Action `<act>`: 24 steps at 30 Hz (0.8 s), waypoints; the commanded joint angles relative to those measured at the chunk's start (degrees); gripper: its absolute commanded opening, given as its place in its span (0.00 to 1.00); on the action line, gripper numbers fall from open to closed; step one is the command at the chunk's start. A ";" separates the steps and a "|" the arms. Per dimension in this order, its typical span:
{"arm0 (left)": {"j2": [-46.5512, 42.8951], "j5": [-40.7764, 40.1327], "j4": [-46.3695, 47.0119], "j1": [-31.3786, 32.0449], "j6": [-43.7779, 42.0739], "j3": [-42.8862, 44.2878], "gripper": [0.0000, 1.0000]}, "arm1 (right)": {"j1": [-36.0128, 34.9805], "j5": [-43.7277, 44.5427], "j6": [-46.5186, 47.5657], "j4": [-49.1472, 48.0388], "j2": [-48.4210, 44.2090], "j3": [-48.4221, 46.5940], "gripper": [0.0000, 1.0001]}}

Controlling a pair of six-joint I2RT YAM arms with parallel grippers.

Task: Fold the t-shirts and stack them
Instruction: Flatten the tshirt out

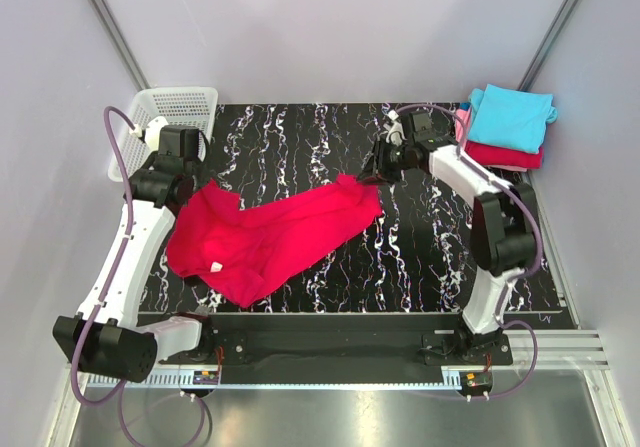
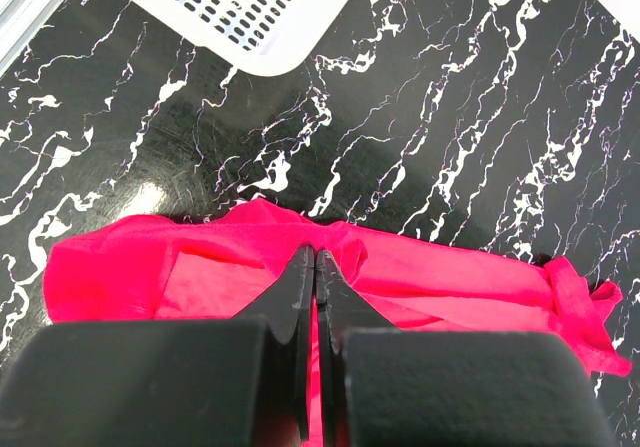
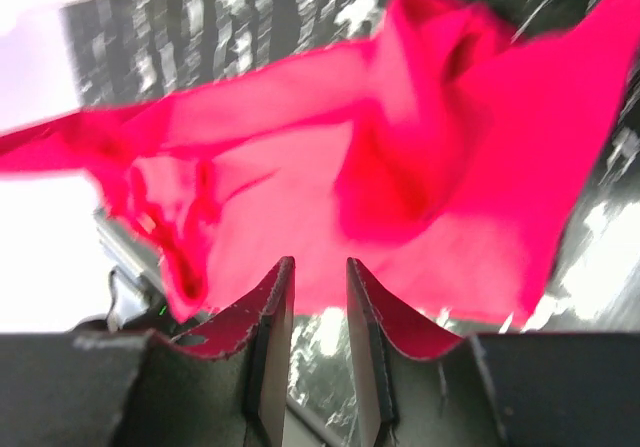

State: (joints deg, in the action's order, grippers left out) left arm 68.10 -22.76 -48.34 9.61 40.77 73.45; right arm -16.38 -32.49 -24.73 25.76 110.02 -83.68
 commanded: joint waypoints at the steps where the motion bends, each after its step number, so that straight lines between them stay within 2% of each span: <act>1: -0.33 -0.79 2.37 -0.38 -0.52 -0.24 0.00 | -0.32 -4.95 0.21 3.32 -9.19 3.60 0.34; 5: 0.02 -0.70 2.46 -0.38 -0.26 -0.41 0.00 | -0.23 -1.09 2.48 5.35 -13.51 7.04 0.36; 9: 0.37 -0.61 2.28 -0.29 -0.26 -0.24 0.00 | -0.40 2.34 4.51 6.23 -11.24 5.73 0.39; 10: 0.28 -0.53 2.37 -0.38 -0.26 -0.24 0.00 | -0.41 2.87 4.86 6.23 -10.62 5.37 0.49; 11: 0.28 -0.53 2.28 -0.38 -0.17 -0.32 0.00 | -0.32 3.92 5.22 6.32 -9.31 4.85 0.55; 14: 0.20 -0.26 2.37 -0.38 0.09 -0.41 0.00 | -0.41 10.94 5.83 4.48 -7.28 3.26 0.62; 18: 0.46 -0.18 2.28 -0.38 0.09 -0.41 0.00 | -0.41 15.79 6.45 3.51 -2.98 -1.73 0.50; 24: 0.99 -0.09 2.37 -0.38 0.01 -0.41 0.00 | -0.41 17.11 8.64 2.72 4.67 -8.06 0.44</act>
State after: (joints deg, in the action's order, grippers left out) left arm 68.88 -22.72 -48.34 9.52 40.80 73.45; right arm -16.49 -18.13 -18.48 29.89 112.49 -87.57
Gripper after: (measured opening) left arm 0.012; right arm 0.447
